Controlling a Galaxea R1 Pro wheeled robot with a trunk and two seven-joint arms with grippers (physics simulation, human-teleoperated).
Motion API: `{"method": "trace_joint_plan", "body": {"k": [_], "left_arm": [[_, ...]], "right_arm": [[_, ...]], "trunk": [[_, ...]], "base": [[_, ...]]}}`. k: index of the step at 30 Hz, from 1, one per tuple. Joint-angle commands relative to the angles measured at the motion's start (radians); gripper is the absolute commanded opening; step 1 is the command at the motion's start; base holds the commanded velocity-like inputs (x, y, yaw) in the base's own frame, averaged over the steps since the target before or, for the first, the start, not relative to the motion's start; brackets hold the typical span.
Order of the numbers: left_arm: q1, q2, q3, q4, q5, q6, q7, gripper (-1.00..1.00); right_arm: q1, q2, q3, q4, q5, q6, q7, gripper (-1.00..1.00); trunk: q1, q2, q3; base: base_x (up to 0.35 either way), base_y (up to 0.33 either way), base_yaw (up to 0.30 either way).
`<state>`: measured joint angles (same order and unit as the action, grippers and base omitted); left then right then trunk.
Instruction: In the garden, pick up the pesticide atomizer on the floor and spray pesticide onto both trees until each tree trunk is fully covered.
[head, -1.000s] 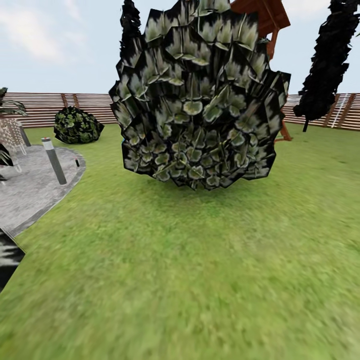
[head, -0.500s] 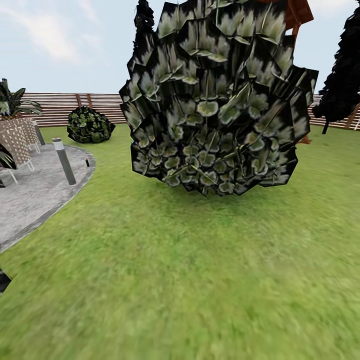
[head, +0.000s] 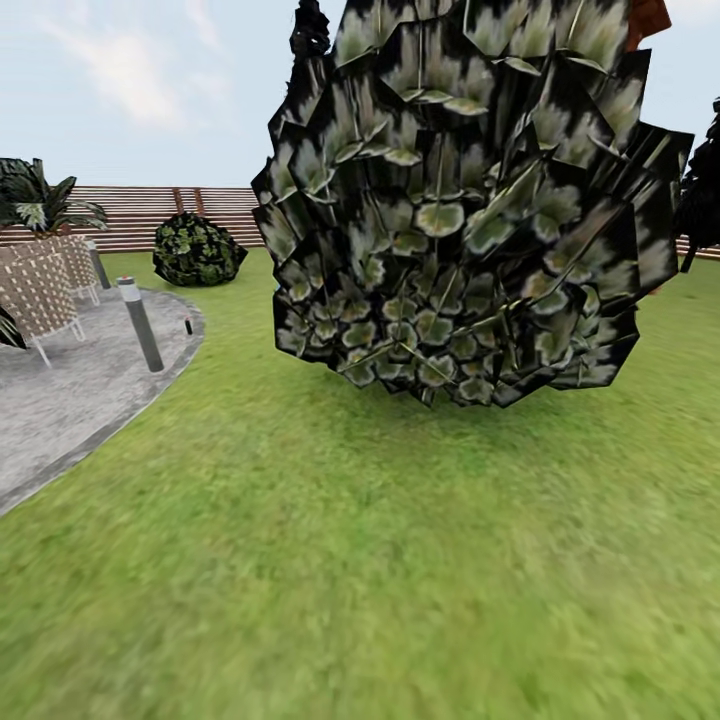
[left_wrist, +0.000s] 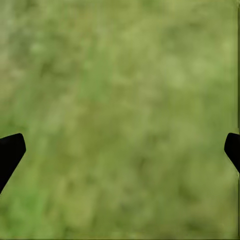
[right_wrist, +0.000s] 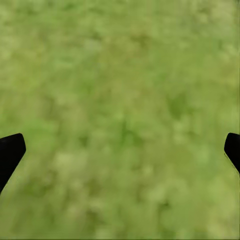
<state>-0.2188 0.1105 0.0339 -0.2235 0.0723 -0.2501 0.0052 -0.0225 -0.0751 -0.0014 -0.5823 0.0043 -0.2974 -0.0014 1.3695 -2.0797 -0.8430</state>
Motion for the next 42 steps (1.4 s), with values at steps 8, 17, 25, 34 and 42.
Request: {"method": "trace_joint_plan", "body": {"k": [8,17,25,34,42], "left_arm": [[-0.001,0.000,0.000,0.001,0.008,-0.003,-0.001,1.00],[-0.001,0.000,0.000,0.000,0.008,-0.003,-0.001,1.00],[-0.001,0.000,0.001,0.001,0.008,-0.003,-0.001,1.00],[-0.001,0.000,0.000,0.001,0.008,-0.003,-0.001,1.00],[-0.001,0.000,0.000,0.001,0.008,-0.003,-0.001,1.00]], "right_arm": [[-0.001,0.000,0.000,0.000,0.000,-0.003,0.000,1.00],[-0.001,0.000,0.000,-0.001,0.000,-0.003,0.000,1.00],[-0.001,0.000,0.000,-0.001,0.000,-0.003,0.000,1.00],[-0.001,0.000,0.001,-0.001,0.000,-0.003,0.000,1.00],[-0.001,0.000,0.001,-0.001,0.000,-0.003,0.000,1.00]], "trunk": [[0.000,0.000,-0.001],[0.000,0.000,-0.001],[0.000,0.000,-0.001],[0.000,0.000,-0.001],[0.000,0.000,-0.001]], "base": [[0.333,-0.093,0.023],[0.334,-0.013,0.232],[0.334,-0.001,0.276],[0.334,0.000,0.278],[0.334,0.000,0.276]]}}
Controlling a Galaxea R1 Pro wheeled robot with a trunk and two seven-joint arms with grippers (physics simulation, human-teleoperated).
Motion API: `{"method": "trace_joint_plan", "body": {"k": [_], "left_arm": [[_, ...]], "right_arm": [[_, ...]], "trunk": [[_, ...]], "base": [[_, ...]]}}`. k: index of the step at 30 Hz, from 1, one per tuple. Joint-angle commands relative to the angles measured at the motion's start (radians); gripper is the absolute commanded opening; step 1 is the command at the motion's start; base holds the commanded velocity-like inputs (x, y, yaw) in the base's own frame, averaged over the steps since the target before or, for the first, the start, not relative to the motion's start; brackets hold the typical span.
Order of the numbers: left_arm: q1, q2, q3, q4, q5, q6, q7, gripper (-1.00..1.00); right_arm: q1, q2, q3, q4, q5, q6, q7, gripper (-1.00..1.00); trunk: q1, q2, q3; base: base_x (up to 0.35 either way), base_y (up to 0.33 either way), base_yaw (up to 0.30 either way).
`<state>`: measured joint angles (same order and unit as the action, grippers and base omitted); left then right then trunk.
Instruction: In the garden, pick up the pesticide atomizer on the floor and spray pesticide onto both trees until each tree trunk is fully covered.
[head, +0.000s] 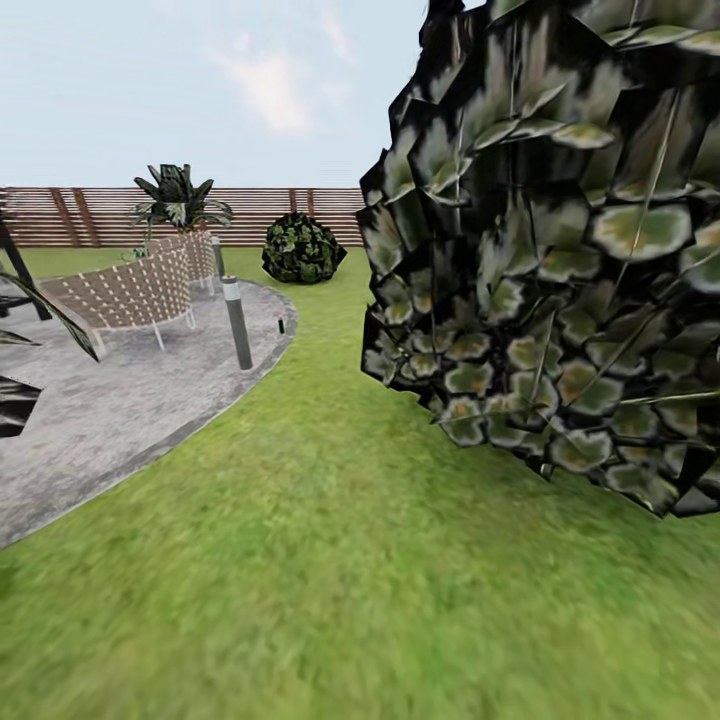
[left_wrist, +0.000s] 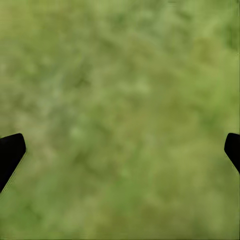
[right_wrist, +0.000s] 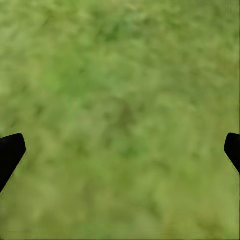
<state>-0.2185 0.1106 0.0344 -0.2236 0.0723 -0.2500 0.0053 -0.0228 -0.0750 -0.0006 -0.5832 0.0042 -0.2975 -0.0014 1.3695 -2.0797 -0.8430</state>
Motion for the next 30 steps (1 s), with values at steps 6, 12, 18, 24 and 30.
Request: {"method": "trace_joint_plan", "body": {"k": [6,12,18,24,30], "left_arm": [[-0.001,0.000,-0.001,0.001,0.008,-0.003,-0.001,1.00],[-0.001,0.000,0.000,0.001,0.008,-0.003,-0.001,1.00],[-0.001,0.000,0.001,0.001,0.008,-0.003,-0.001,1.00],[-0.001,0.000,0.001,0.001,0.008,-0.003,-0.001,1.00],[-0.001,0.000,0.001,0.001,0.008,-0.003,-0.001,1.00]], "right_arm": [[0.000,0.000,-0.001,0.000,0.000,-0.003,0.000,1.00],[0.000,0.000,-0.001,0.000,0.000,-0.003,0.000,1.00],[0.000,0.000,0.000,0.001,0.000,-0.003,0.000,1.00],[0.000,0.000,0.001,0.001,0.000,-0.003,0.000,1.00],[0.000,0.001,0.001,0.001,0.001,-0.003,0.000,1.00]], "trunk": [[0.000,0.000,-0.001],[0.000,0.000,-0.001],[0.000,0.000,-0.001],[0.000,0.000,-0.001],[0.000,0.000,-0.001]], "base": [[0.334,0.000,0.133],[0.334,0.000,0.013],[0.334,0.000,0.018],[0.334,0.000,0.192],[0.334,0.000,0.263]]}}
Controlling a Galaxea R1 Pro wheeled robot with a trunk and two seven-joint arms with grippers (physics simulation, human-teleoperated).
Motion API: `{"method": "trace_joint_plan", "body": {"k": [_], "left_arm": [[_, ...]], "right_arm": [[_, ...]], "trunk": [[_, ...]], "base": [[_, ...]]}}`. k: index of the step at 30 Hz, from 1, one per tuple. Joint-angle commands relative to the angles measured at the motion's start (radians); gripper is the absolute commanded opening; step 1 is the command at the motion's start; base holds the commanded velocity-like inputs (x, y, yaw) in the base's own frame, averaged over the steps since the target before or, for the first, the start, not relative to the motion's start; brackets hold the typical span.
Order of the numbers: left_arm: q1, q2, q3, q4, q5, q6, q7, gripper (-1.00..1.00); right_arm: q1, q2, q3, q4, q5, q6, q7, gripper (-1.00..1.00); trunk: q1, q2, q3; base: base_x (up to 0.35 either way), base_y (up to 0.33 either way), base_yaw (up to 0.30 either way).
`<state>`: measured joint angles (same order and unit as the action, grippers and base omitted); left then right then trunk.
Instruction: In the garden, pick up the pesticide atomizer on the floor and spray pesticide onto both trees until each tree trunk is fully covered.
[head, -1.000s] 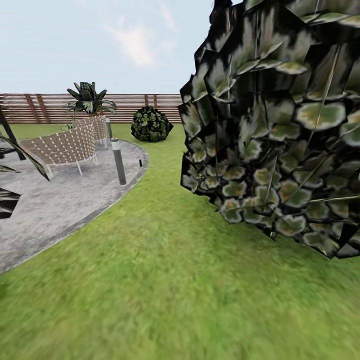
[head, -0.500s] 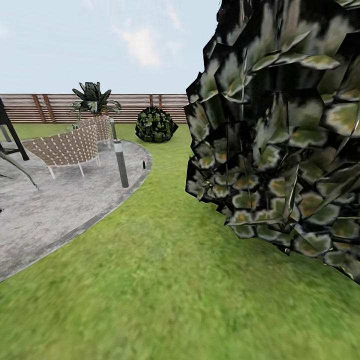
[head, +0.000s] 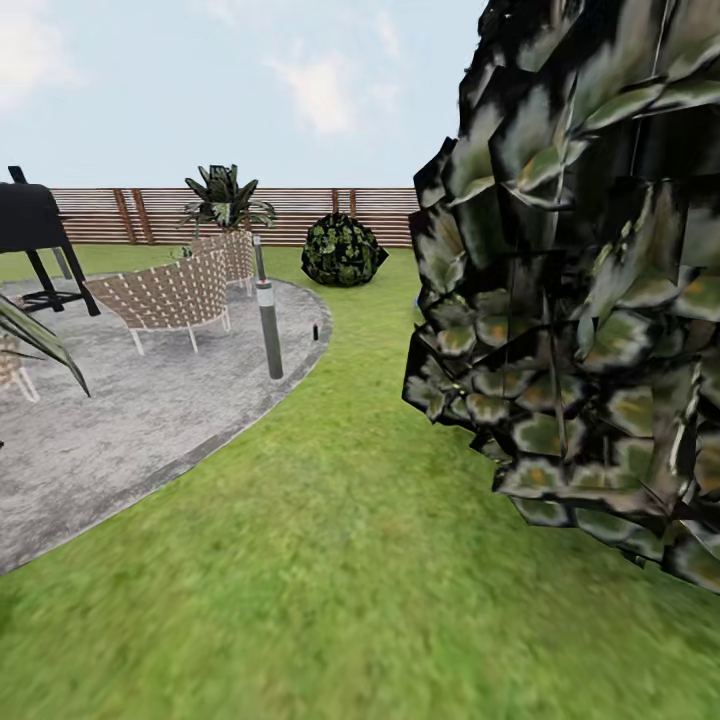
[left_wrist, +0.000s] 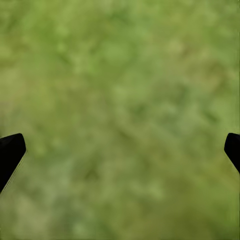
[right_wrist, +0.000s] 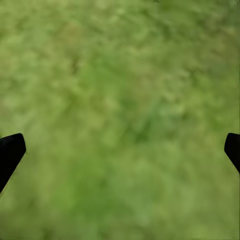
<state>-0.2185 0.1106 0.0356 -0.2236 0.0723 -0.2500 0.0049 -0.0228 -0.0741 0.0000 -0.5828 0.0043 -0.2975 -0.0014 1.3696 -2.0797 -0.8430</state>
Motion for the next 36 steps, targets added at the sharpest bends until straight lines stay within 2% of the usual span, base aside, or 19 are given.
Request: {"method": "trace_joint_plan", "body": {"k": [1,9,32,36], "left_arm": [[-0.001,0.000,0.000,0.001,0.008,-0.003,-0.001,1.00],[-0.001,0.000,-0.002,0.001,0.008,-0.003,0.000,1.00],[-0.001,0.000,-0.002,0.001,0.008,-0.003,-0.001,1.00],[-0.001,0.000,-0.002,0.001,0.008,-0.003,-0.001,1.00]], "right_arm": [[0.000,0.000,0.000,0.000,0.000,-0.003,0.000,1.00],[0.000,0.000,0.000,0.000,0.001,-0.003,0.000,1.00],[0.000,0.000,0.000,0.000,0.001,-0.003,0.000,1.00],[0.000,0.000,0.000,0.000,0.000,-0.002,0.000,1.00]], "trunk": [[0.000,0.000,-0.001],[0.000,0.000,-0.001],[0.000,0.000,-0.001],[0.000,0.000,-0.001]], "base": [[0.334,0.000,0.270],[0.334,-0.004,0.257],[0.334,-0.074,0.003],[0.334,-0.074,0.133]]}}
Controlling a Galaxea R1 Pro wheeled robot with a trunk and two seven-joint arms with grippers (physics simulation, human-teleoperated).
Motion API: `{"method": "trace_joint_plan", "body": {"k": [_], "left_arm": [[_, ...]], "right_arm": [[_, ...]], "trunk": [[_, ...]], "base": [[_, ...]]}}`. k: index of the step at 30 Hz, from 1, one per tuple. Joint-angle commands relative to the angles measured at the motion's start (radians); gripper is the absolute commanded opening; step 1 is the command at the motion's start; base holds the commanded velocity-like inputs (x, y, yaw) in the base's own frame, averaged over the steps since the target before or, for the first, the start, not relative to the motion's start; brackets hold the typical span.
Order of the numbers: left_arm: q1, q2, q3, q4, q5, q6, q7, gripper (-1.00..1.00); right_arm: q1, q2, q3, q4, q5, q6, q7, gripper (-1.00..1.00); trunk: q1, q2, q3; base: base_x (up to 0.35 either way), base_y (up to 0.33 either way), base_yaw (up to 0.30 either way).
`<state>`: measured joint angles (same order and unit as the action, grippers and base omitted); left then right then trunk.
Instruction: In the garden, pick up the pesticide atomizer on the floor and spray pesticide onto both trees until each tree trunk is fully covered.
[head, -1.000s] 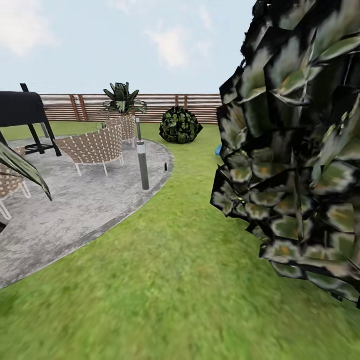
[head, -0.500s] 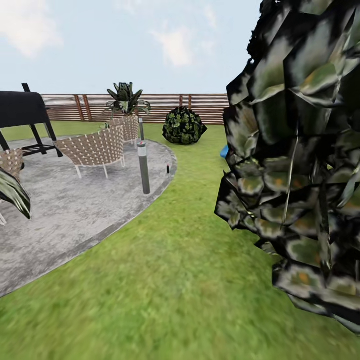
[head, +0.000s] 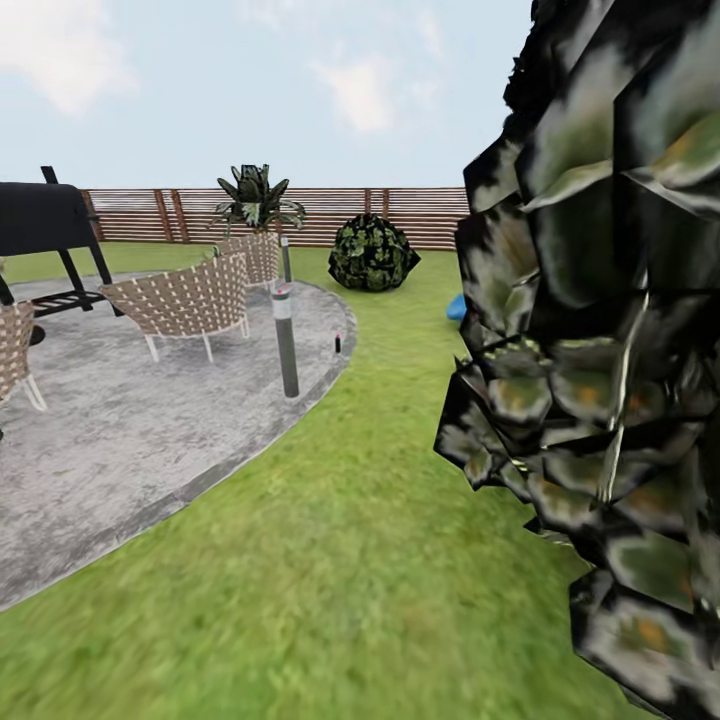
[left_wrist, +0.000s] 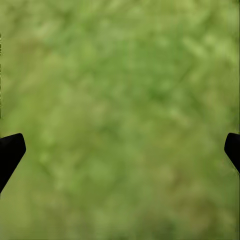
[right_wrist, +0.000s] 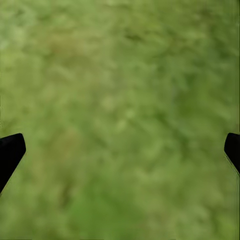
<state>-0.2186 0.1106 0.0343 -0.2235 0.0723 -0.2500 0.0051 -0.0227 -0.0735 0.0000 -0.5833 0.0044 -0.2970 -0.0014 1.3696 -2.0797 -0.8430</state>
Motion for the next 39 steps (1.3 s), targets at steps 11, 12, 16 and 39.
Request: {"method": "trace_joint_plan", "body": {"k": [11,12,16,39], "left_arm": [[-0.001,0.000,0.000,0.001,0.008,-0.003,-0.001,1.00],[-0.001,0.000,0.001,0.001,0.009,-0.003,-0.001,1.00],[-0.001,0.000,0.001,0.001,0.009,-0.003,-0.001,1.00],[-0.001,0.000,0.001,0.001,0.009,-0.003,0.000,1.00]], "right_arm": [[0.000,0.000,0.000,0.000,0.001,-0.003,0.000,1.00],[0.000,0.000,0.000,0.000,0.002,-0.002,0.000,1.00],[0.000,0.000,0.000,0.001,0.002,-0.002,0.000,1.00],[0.000,0.000,0.000,0.002,0.002,-0.002,0.000,1.00]], "trunk": [[0.000,0.000,-0.001],[0.000,0.000,-0.001],[0.000,0.000,-0.001],[0.000,0.000,-0.001]], "base": [[0.336,-0.018,0.268],[0.337,-0.001,0.278],[0.337,0.000,0.278],[0.337,0.000,0.122]]}}
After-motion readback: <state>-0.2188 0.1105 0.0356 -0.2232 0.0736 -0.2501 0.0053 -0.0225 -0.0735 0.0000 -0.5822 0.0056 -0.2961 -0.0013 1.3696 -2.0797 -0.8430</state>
